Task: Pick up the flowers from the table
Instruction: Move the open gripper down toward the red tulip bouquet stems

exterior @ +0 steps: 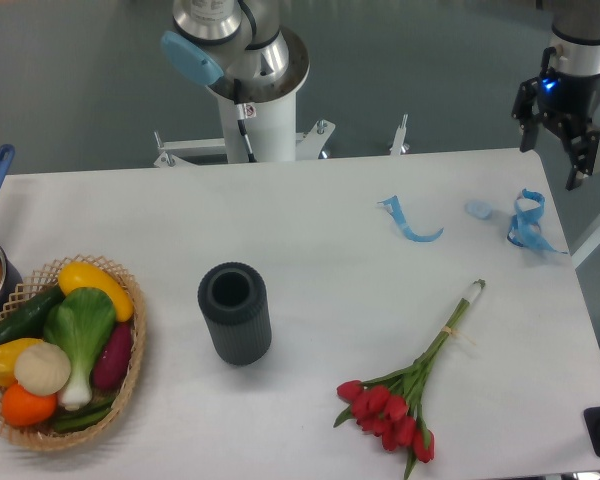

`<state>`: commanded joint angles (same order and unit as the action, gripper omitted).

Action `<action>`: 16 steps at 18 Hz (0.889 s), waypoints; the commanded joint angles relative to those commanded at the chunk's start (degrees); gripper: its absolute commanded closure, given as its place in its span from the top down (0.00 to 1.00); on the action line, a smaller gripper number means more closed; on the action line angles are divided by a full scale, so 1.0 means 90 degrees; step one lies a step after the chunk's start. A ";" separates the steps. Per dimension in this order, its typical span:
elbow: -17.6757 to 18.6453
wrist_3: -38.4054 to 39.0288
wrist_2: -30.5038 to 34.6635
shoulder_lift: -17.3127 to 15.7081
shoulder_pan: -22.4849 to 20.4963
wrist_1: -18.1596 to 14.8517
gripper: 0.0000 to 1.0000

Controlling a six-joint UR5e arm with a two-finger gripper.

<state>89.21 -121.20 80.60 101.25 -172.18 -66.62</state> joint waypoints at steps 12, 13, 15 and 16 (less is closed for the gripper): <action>0.0243 0.0839 0.0000 -0.0010 0.0283 0.0194 1.00; 0.0360 0.0898 0.0000 -0.0010 0.0303 0.0398 1.00; 0.0604 0.1248 0.0010 -0.0010 0.0400 0.0702 1.00; 0.0625 0.1472 0.0010 0.0019 0.0430 0.0703 1.00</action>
<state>94.83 -107.95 80.68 101.42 -168.31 -60.29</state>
